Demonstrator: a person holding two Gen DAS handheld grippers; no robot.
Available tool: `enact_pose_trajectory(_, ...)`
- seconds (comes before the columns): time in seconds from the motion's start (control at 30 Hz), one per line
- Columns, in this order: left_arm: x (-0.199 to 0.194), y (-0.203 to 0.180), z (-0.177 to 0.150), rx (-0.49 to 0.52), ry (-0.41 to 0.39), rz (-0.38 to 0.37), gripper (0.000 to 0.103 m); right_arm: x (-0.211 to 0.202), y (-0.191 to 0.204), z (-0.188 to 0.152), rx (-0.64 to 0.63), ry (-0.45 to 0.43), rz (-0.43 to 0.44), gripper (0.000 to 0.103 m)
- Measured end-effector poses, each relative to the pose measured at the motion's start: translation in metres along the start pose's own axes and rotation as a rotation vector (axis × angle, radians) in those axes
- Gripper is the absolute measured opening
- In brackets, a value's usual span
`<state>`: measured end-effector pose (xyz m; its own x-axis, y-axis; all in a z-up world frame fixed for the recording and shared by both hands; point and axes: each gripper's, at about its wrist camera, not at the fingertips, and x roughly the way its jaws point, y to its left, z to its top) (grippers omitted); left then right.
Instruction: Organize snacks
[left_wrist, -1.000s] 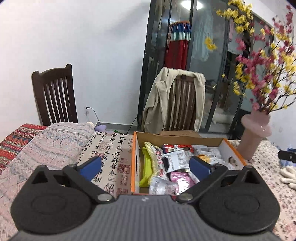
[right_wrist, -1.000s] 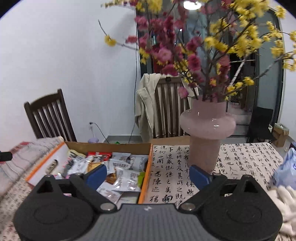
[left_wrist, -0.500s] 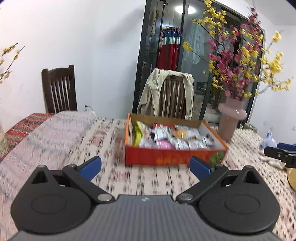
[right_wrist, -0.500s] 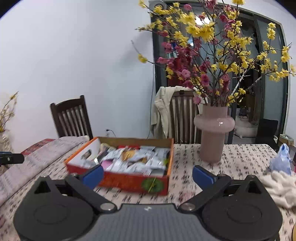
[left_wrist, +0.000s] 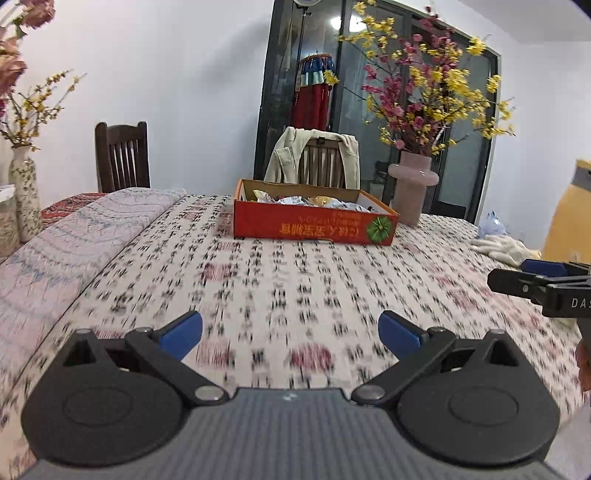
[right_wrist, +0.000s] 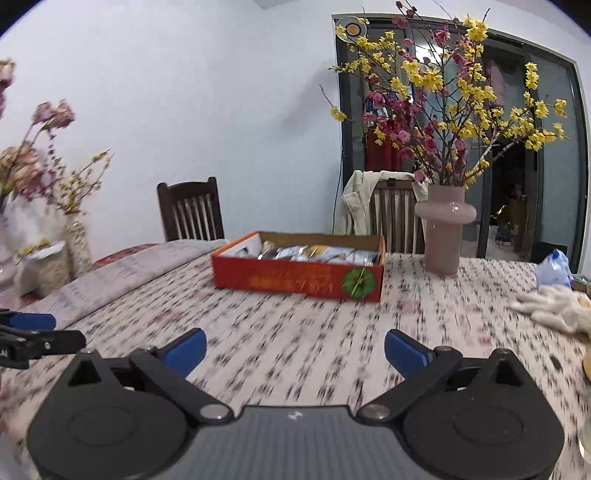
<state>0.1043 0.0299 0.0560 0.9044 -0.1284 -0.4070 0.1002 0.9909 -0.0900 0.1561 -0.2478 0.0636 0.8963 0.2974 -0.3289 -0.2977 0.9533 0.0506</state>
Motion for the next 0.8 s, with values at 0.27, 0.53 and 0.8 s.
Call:
enact_pose_trajectory(0.27,-0.043,-0.006,-0.052,-0.024,-0.006,0.034,0.103,-0.057,0.023,-0.055,0.042,-0.041,-0.014,0.103)
enact_pose_trajectory(0.53,-0.07,-0.018,-0.086,0.017,-0.007,0.073,0.103,-0.108,0.046,-0.101,0.07,-0.065,-0.028,0.103)
enact_pose_trajectory(0.8,-0.085,-0.021,-0.093,0.04,-0.05,0.089,0.103,-0.124,0.068,-0.128,0.063,-0.028,0.036,0.103)
